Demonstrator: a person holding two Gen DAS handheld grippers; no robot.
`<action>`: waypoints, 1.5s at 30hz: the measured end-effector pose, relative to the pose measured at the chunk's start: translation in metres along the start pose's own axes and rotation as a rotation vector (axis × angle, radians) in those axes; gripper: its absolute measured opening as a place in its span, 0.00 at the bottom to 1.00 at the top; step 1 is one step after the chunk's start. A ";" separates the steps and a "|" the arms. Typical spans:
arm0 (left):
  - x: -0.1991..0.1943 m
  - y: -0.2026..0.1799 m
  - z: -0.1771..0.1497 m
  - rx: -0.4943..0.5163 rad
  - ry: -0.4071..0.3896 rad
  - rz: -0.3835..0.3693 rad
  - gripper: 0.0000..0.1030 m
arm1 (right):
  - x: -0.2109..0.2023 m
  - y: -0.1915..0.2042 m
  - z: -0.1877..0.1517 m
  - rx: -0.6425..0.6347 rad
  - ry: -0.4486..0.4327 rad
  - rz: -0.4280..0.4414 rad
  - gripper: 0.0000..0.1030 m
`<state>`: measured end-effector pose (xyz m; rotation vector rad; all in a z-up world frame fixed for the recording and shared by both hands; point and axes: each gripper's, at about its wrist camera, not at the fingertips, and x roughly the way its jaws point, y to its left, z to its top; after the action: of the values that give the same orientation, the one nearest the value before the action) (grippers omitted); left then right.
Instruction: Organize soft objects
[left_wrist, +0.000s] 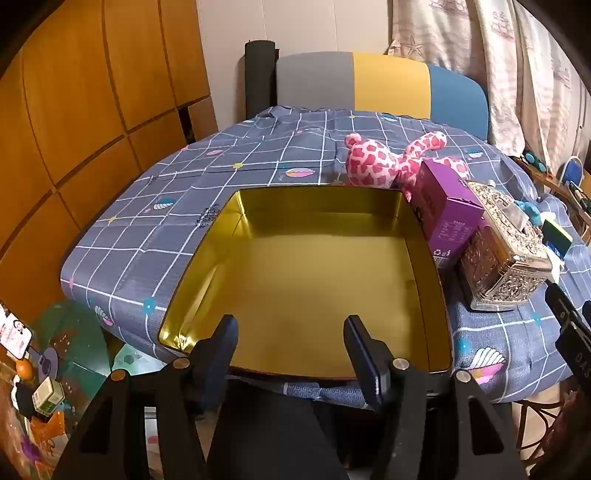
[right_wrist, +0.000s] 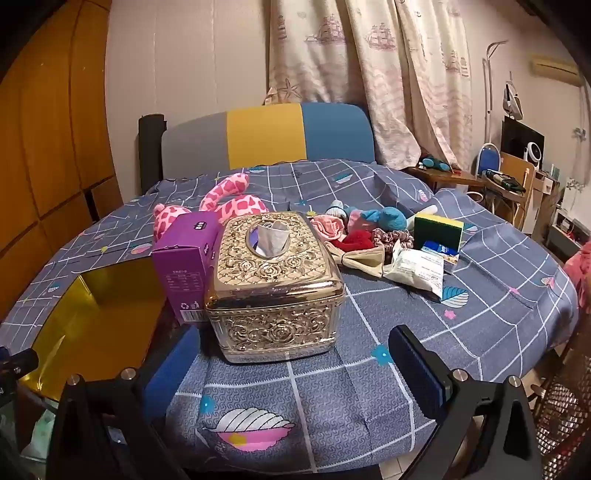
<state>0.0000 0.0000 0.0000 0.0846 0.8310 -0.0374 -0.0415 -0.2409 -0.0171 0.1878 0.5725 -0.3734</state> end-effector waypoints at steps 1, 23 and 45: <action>0.000 0.000 0.000 0.001 0.001 0.001 0.58 | 0.000 0.000 0.000 0.000 -0.001 -0.001 1.00; 0.005 0.000 -0.002 -0.001 0.023 0.018 0.58 | 0.003 0.003 -0.001 -0.017 0.016 0.017 1.00; 0.006 0.000 -0.005 0.006 0.028 0.017 0.58 | 0.005 0.006 -0.001 -0.028 0.019 0.020 1.00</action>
<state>0.0005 0.0004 -0.0076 0.0984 0.8580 -0.0228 -0.0361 -0.2369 -0.0205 0.1699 0.5938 -0.3441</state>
